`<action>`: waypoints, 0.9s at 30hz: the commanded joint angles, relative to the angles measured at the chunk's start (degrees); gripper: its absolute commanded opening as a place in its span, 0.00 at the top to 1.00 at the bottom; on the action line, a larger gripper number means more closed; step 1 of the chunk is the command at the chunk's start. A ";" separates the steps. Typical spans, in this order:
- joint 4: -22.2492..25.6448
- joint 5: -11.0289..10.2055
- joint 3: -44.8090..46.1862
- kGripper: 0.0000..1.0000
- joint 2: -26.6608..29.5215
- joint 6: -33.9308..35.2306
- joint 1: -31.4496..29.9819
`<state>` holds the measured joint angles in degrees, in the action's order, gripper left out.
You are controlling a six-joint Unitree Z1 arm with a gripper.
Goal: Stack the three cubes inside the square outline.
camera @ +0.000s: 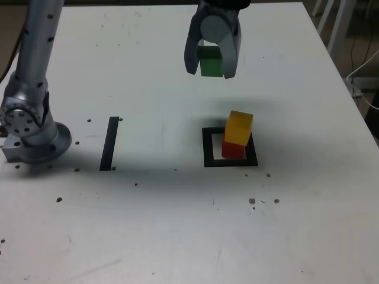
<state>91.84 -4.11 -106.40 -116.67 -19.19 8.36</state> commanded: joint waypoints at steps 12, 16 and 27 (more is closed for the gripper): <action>1.80 1.56 -0.95 0.71 0.81 3.92 -9.10; 1.77 1.71 -1.76 0.71 0.60 4.73 -11.36; 1.76 0.89 -4.76 0.71 -1.30 5.21 -14.94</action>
<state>91.84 -3.14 -110.80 -117.52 -14.04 -6.38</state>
